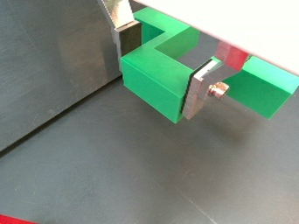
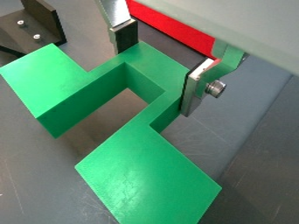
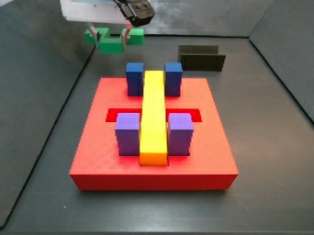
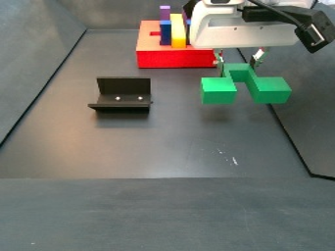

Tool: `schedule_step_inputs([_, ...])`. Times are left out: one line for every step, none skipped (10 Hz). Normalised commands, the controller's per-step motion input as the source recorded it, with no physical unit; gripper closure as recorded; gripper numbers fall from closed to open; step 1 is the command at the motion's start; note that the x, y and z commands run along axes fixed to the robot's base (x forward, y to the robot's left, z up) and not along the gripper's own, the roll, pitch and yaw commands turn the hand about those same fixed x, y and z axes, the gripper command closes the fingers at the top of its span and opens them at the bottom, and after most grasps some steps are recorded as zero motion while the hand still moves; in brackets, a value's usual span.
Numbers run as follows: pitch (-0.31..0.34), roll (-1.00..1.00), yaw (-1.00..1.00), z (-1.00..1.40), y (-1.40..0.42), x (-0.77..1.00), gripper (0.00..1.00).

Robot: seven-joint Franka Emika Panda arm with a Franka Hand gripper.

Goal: Pick up the green object. Move up. Place the green object on the fixture. Regrasp the green object. Move to above the board. Insert the green object.
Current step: Place the green object on the fixture.

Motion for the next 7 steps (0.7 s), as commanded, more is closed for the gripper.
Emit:
schedule_step_inputs([0.0, -0.37, -0.14, 0.02, 0.1, 0.34, 1.0])
schedule_step_inputs([-0.103, -0.75, -0.41, 0.04, 0.15, 0.76, 1.0])
schedule_step_inputs([-0.174, -0.88, -0.43, 0.19, 0.15, 0.71, 1.0])
schedule_step_inputs([-0.211, -0.93, -0.42, 0.26, 0.15, 0.69, 1.0])
schedule_step_inputs([-0.177, -0.93, -0.4, 0.27, 0.14, 0.73, 1.0])
schedule_step_inputs([-0.037, -0.81, -0.31, 0.22, 0.09, 0.88, 1.0])
schedule_step_inputs([0.0, -0.61, -0.21, 0.07, 0.02, 1.0, 1.0])
